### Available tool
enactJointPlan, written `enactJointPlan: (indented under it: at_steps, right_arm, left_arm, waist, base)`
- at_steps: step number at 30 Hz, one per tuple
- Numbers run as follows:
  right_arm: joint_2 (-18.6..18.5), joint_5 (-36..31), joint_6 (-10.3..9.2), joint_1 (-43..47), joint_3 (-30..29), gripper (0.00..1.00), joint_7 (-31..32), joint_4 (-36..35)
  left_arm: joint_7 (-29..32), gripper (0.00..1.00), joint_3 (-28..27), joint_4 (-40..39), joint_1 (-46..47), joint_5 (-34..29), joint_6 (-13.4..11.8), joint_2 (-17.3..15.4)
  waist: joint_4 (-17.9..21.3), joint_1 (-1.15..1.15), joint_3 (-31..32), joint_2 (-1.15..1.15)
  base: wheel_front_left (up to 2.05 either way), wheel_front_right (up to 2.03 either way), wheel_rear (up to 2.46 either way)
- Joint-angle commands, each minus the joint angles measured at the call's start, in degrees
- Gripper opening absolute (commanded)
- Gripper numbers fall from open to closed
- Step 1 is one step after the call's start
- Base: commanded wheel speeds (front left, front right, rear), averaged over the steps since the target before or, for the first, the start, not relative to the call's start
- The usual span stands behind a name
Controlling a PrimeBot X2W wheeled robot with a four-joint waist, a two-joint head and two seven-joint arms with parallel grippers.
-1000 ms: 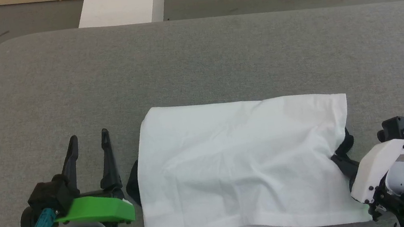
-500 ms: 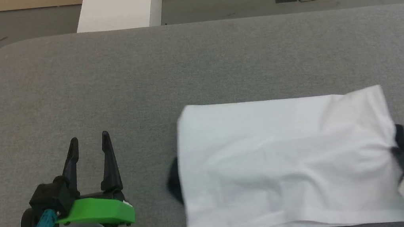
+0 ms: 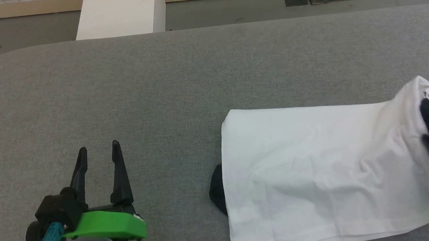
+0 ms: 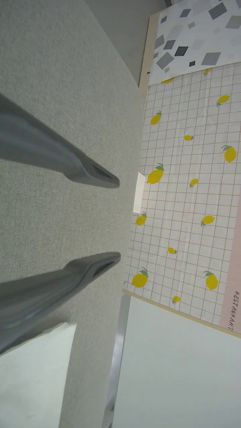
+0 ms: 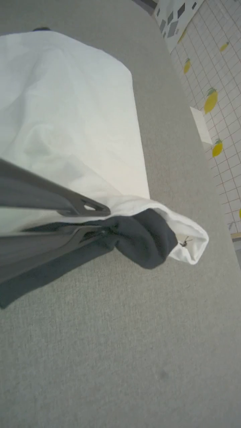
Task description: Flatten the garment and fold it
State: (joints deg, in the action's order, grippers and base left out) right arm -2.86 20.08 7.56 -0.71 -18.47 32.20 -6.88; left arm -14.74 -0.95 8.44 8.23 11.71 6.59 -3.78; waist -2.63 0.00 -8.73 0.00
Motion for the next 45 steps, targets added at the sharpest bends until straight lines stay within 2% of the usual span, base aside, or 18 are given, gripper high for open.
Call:
enactJointPlan:
  at_steps: [1,6,10,14,18,23,27,28,29,33,37,42,45]
  right_arm:
    - [-0.02,1.23,-0.08,1.4,2.93,0.0,1.8,-3.51]
    - [-0.02,2.09,-0.08,3.22,15.13,0.0,7.39,-15.53]
    - [-0.02,-0.48,-0.08,0.59,24.66,0.0,9.88,-16.95]
    - [-0.02,-2.68,-0.08,-4.23,32.13,0.0,10.05,-11.68]
    - [-0.02,-2.19,-0.08,-8.65,36.69,0.0,7.95,-4.17]
    - [-0.02,-0.66,-0.08,-12.29,40.33,0.0,6.54,5.02]
    - [-0.02,0.35,-0.08,-13.99,40.91,0.0,7.08,11.93]
    - [-0.02,0.65,-0.08,-14.33,40.94,0.27,7.08,13.09]
    - [-0.02,1.04,-0.08,-14.5,41.07,0.98,7.09,13.69]
    - [-0.02,5.81,-0.08,-14.73,40.62,1.0,4.11,12.03]
    - [-0.02,12.3,-0.08,-14.16,38.75,1.0,-2.66,5.68]
    - [-0.02,14.1,-0.08,-11.33,30.49,1.0,-13.13,-1.06]
    - [-0.02,13.99,-0.08,-7.74,23.79,1.0,-17.18,-1.79]
  left_arm:
    - [-0.26,1.0,0.12,0.06,-0.08,-0.61,0.42,0.27]
    - [-0.26,1.0,0.18,0.04,0.22,-0.83,0.55,0.35]
    - [-0.26,1.0,-0.01,0.02,0.43,-0.85,0.63,0.4]
    - [-0.26,1.0,0.42,0.14,1.19,-0.8,0.68,0.5]
    - [-0.26,1.0,1.12,0.26,1.79,-0.65,0.74,0.61]
    - [-0.26,1.0,1.19,0.47,1.99,-0.45,0.78,0.68]
    - [-0.26,1.0,1.15,0.62,2.01,-0.42,0.81,0.73]
    - [-0.26,1.0,1.21,0.67,2.04,-0.41,0.81,0.74]
    - [-0.26,1.0,1.24,0.71,2.03,-0.38,0.82,0.76]
    - [-0.26,1.0,1.01,0.73,1.7,-0.31,0.83,0.8]
    - [-0.26,1.0,0.78,0.71,1.59,-0.33,0.84,0.82]
    - [-0.26,1.0,0.88,-0.22,1.23,-0.62,0.86,0.84]
    - [-0.26,1.0,1.03,-0.57,1.01,-0.66,0.86,0.86]
  waist:
    - [-0.1,0.0,0.01,0.0]
    - [-0.41,0.0,-0.26,0.0]
    - [-0.64,0.0,-0.69,0.0]
    - [-1.58,0.0,-1.39,0.0]
    - [-2.84,0.0,-2.11,0.0]
    - [-3.89,0.0,-2.82,0.0]
    - [-4.27,0.0,-3.17,0.0]
    - [-4.36,0.0,-3.19,0.0]
    - [-4.39,0.0,-3.17,0.0]
    - [-3.9,0.0,-2.82,0.0]
    - [-3.0,0.0,-2.16,0.0]
    - [-1.42,0.0,-1.33,0.0]
    - [-0.67,0.0,-0.89,0.0]
  base:
    - [0.0,0.0,0.0]
    - [0.0,0.0,0.0]
    - [0.0,0.0,0.0]
    - [0.0,0.0,0.0]
    - [0.0,0.0,0.0]
    - [0.0,0.0,0.0]
    - [0.0,0.0,0.0]
    - [0.0,0.0,0.0]
    - [0.0,0.0,0.0]
    - [0.0,0.0,0.0]
    - [0.0,0.0,0.0]
    - [0.0,0.0,0.0]
    - [0.0,0.0,0.0]
